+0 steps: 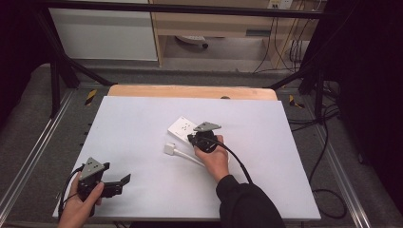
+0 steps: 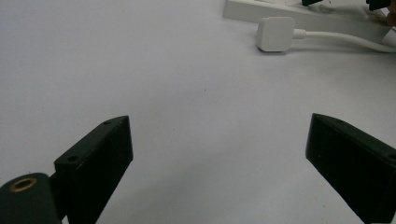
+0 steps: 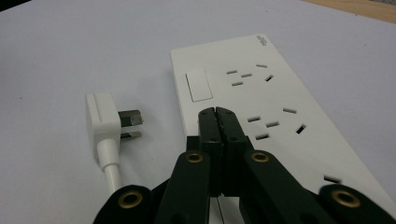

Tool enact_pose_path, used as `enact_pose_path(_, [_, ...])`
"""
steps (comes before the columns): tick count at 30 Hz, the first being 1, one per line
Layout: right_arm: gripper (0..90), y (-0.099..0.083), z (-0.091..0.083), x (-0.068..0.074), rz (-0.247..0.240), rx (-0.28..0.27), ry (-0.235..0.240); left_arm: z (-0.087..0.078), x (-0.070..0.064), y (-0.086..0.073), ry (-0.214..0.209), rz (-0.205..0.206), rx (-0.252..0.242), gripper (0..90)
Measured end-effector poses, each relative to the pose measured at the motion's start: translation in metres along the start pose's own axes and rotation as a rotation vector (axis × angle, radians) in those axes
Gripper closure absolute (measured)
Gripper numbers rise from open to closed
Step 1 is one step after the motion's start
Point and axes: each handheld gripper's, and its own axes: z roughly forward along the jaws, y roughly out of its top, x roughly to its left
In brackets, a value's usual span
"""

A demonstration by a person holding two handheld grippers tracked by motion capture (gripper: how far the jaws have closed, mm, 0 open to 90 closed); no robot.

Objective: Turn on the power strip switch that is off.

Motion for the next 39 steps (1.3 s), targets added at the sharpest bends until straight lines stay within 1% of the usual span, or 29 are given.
enact_pose_path(21, [90.0,-0.0004,0.0001,0.0005,0.002,-0.002,0.0,-0.0004,0.0003,0.0,0.0,0.002,0.002,7.3])
enact_pose_path(28, [90.0,-0.0003,-0.0002,-0.0004,0.018,-0.001,0.002,-0.0005,0.0005,0.0,0.001,0.001,0.0,7.3])
enact_pose_path(34, [90.0,-0.0005,-0.0003,0.0,0.015,-0.001,0.001,-0.0007,0.0005,0.0,0.001,0.001,-0.001,7.3])
enact_pose_path(39, [90.0,-0.0005,-0.0003,-0.0005,0.024,0.001,0.004,-0.0006,0.0005,-0.0001,0.001,0.0,0.001,7.4])
